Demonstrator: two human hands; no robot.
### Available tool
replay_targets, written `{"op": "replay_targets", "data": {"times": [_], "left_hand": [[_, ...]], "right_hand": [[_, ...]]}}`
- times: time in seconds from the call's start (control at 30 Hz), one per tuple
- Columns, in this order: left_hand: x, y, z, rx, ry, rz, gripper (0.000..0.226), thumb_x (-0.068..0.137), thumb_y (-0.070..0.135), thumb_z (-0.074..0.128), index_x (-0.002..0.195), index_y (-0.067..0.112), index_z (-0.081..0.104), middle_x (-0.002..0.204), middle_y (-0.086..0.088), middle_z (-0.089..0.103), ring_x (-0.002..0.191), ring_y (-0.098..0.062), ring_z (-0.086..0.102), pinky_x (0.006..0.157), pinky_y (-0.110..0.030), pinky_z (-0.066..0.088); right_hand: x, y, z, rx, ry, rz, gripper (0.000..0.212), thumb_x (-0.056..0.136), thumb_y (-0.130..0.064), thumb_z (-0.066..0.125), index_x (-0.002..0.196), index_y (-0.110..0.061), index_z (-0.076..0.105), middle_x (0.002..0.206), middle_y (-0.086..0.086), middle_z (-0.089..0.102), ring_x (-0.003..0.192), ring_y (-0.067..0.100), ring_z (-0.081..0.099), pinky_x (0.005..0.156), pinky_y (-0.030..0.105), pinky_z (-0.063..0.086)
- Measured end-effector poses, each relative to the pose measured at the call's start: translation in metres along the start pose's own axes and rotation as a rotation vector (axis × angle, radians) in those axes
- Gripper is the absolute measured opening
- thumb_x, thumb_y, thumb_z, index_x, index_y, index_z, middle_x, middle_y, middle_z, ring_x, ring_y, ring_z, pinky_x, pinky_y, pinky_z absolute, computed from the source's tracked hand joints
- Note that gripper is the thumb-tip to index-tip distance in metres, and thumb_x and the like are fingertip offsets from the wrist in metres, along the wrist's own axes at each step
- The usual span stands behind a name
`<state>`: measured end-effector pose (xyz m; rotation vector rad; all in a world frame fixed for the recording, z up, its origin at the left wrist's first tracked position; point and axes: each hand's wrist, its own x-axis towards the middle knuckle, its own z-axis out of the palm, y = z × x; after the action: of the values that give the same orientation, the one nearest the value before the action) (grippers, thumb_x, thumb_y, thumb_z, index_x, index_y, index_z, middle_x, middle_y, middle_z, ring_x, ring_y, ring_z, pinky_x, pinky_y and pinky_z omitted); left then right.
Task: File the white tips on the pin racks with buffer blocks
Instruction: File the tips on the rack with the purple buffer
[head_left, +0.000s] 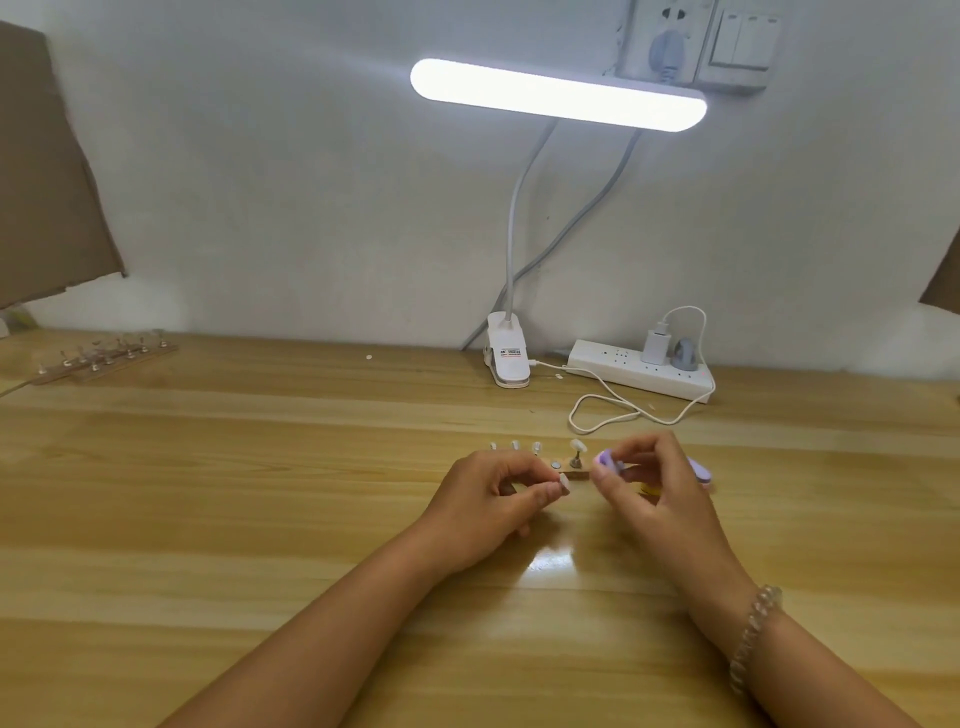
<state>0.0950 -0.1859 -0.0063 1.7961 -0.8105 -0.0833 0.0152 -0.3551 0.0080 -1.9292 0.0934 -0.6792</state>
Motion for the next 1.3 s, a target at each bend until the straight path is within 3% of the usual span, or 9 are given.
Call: {"op": "replay_targets", "data": {"times": [0.17, 0.3, 0.43, 0.57, 0.7, 0.83, 1.0, 1.13, 1.3], "left_hand": [[-0.002, 0.001, -0.001, 0.087, -0.054, 0.027, 0.017, 0.094, 0.013, 0.065, 0.095, 0.026, 0.075, 0.078, 0.015, 0.07, 0.054, -0.005, 0.059, 0.063, -0.024, 0.048], [-0.003, 0.004, -0.001, 0.122, -0.073, 0.026, 0.015, 0.094, 0.021, 0.066, 0.091, 0.033, 0.073, 0.082, 0.012, 0.072, 0.056, -0.006, 0.059, 0.067, -0.028, 0.05], [-0.004, 0.005, -0.002, 0.118, -0.079, 0.022, 0.023, 0.096, 0.013, 0.061, 0.094, 0.033, 0.073, 0.076, 0.015, 0.068, 0.057, -0.005, 0.058, 0.066, -0.025, 0.048], [-0.003, 0.006, -0.001, 0.108, -0.071, 0.023, 0.024, 0.097, 0.017, 0.061, 0.09, 0.038, 0.071, 0.074, 0.015, 0.067, 0.056, -0.005, 0.058, 0.066, -0.025, 0.048], [-0.004, 0.006, -0.003, 0.053, -0.067, 0.022, 0.027, 0.098, 0.013, 0.057, 0.093, 0.036, 0.071, 0.075, 0.018, 0.065, 0.058, -0.007, 0.058, 0.066, -0.024, 0.048], [-0.003, 0.006, -0.002, 0.067, -0.051, 0.024, 0.024, 0.098, 0.017, 0.059, 0.09, 0.037, 0.071, 0.077, 0.01, 0.069, 0.057, -0.006, 0.058, 0.067, -0.026, 0.048], [-0.004, 0.006, -0.002, 0.055, -0.046, 0.001, 0.028, 0.098, 0.01, 0.056, 0.088, 0.033, 0.069, 0.068, 0.019, 0.063, 0.058, -0.008, 0.058, 0.066, -0.025, 0.047], [-0.004, 0.007, -0.001, 0.078, -0.054, 0.008, 0.026, 0.099, 0.014, 0.058, 0.088, 0.035, 0.069, 0.076, 0.016, 0.066, 0.058, -0.007, 0.058, 0.067, -0.026, 0.049], [-0.004, 0.007, -0.002, 0.04, -0.059, -0.018, 0.022, 0.099, 0.01, 0.056, 0.092, 0.023, 0.071, 0.072, 0.015, 0.064, 0.061, -0.012, 0.058, 0.067, -0.029, 0.049]], "right_hand": [[-0.012, -0.008, 0.008, -0.113, -0.203, -0.222, 0.017, 0.085, -0.015, 0.072, 0.091, -0.02, 0.057, 0.097, -0.01, 0.063, 0.099, 0.01, 0.063, 0.08, 0.03, 0.055], [-0.008, -0.008, 0.005, -0.112, -0.186, -0.129, 0.016, 0.085, -0.016, 0.072, 0.09, -0.017, 0.057, 0.099, -0.006, 0.062, 0.1, 0.009, 0.061, 0.08, 0.041, 0.057], [-0.014, -0.011, 0.006, -0.148, -0.223, -0.269, 0.015, 0.085, -0.018, 0.07, 0.091, -0.021, 0.056, 0.098, -0.011, 0.061, 0.102, 0.011, 0.061, 0.08, 0.036, 0.055], [-0.008, -0.009, 0.006, -0.097, -0.196, -0.141, 0.014, 0.087, -0.017, 0.069, 0.093, -0.017, 0.056, 0.099, -0.005, 0.062, 0.103, 0.012, 0.061, 0.077, 0.04, 0.057], [-0.014, -0.011, 0.007, -0.14, -0.192, -0.292, 0.017, 0.084, -0.019, 0.072, 0.092, -0.022, 0.056, 0.097, -0.013, 0.06, 0.101, 0.011, 0.06, 0.078, 0.034, 0.054], [-0.007, -0.005, 0.006, -0.097, -0.169, -0.147, 0.016, 0.086, -0.017, 0.071, 0.089, -0.019, 0.056, 0.098, -0.006, 0.061, 0.101, 0.011, 0.061, 0.075, 0.039, 0.057], [-0.015, -0.008, 0.009, -0.245, -0.183, -0.387, 0.023, 0.082, -0.018, 0.075, 0.092, -0.026, 0.055, 0.097, -0.017, 0.056, 0.1, 0.01, 0.059, 0.077, 0.028, 0.053], [-0.007, -0.004, 0.007, -0.145, -0.139, -0.183, 0.019, 0.084, -0.017, 0.074, 0.088, -0.021, 0.056, 0.096, -0.01, 0.06, 0.1, 0.007, 0.059, 0.079, 0.039, 0.055], [-0.015, -0.005, 0.009, -0.261, -0.207, -0.388, 0.024, 0.082, -0.019, 0.075, 0.093, -0.025, 0.054, 0.098, -0.015, 0.055, 0.099, 0.01, 0.058, 0.078, 0.03, 0.052]]}}
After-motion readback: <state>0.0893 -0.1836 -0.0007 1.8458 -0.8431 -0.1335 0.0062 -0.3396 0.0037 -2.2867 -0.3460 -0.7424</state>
